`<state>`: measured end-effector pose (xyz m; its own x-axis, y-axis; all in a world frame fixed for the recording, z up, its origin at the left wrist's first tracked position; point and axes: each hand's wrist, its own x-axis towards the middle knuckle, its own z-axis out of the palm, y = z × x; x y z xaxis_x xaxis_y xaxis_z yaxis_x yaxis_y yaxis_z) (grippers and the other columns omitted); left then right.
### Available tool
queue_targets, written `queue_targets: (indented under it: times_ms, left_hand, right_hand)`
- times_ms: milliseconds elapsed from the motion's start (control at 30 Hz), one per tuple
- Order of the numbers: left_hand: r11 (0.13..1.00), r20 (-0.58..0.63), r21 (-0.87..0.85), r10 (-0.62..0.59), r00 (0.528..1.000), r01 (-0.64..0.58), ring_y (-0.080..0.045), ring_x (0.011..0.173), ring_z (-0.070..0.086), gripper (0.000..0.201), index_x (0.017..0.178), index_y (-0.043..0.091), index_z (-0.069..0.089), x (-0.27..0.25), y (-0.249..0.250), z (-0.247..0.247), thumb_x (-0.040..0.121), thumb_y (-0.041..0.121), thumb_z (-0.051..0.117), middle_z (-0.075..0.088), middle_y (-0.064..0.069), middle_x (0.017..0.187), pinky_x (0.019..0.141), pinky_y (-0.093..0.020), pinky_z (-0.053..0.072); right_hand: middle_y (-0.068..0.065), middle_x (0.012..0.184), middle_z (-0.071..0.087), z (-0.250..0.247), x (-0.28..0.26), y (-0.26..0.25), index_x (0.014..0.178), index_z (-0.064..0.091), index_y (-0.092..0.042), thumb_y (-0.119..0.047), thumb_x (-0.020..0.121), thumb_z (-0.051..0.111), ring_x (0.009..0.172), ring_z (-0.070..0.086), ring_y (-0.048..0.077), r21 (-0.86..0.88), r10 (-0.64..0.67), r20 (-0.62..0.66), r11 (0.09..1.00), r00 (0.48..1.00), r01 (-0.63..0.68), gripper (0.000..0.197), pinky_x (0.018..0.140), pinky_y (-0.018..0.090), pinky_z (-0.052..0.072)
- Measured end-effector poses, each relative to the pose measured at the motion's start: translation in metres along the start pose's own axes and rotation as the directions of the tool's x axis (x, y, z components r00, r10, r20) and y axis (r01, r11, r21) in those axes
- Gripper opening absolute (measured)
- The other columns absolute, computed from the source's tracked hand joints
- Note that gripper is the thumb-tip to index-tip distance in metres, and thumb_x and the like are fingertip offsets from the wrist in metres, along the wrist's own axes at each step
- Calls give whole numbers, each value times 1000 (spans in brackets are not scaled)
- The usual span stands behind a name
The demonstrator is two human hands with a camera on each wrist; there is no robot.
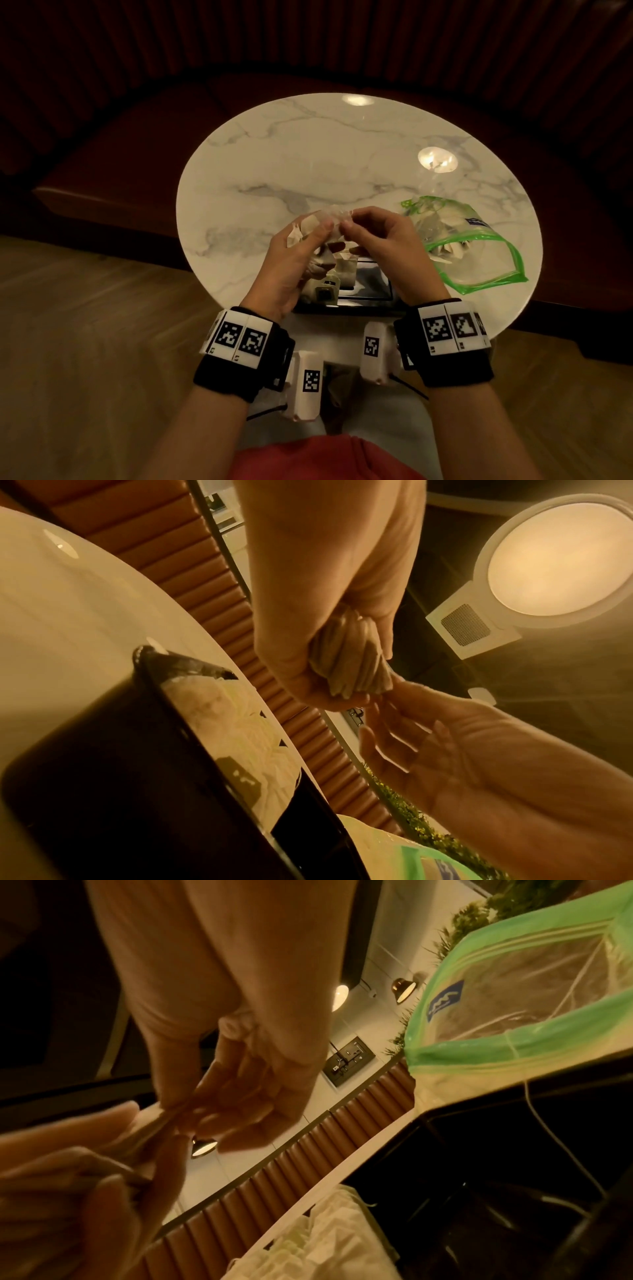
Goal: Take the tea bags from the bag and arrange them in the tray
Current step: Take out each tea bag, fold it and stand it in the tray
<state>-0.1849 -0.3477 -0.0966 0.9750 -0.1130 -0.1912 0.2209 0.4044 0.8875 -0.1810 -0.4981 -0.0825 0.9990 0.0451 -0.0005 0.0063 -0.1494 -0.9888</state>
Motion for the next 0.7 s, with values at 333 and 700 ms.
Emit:
queue_targets:
  times_ms: [333, 700]
  left_hand:
    - [957, -5, 289, 42, 999, -39, -6, 55, 56, 7, 87, 23, 68, 1, 0, -6, 86, 17, 72, 65, 10, 63, 52, -26, 41]
    - [963, -40, 259, 79, 996, -66, -4, 61, 60, 7, 93, 25, 66, -2, 1, 1, 88, 22, 70, 69, 8, 74, 49, -24, 40]
  right_hand:
    - [5, 102, 73, -11, -2, -9, 116, 68, -11, -12, 96, 57, 93, 70, 16, 83, -91, -120, 991, 989, 101, 22, 81, 28, 57]
    - [23, 101, 69, -13, -3, -10, 125, 56, -7, 3, 84, 69, 99, 69, 29, 88, -84, -49, 992, 995, 88, 45, 91, 39, 56]
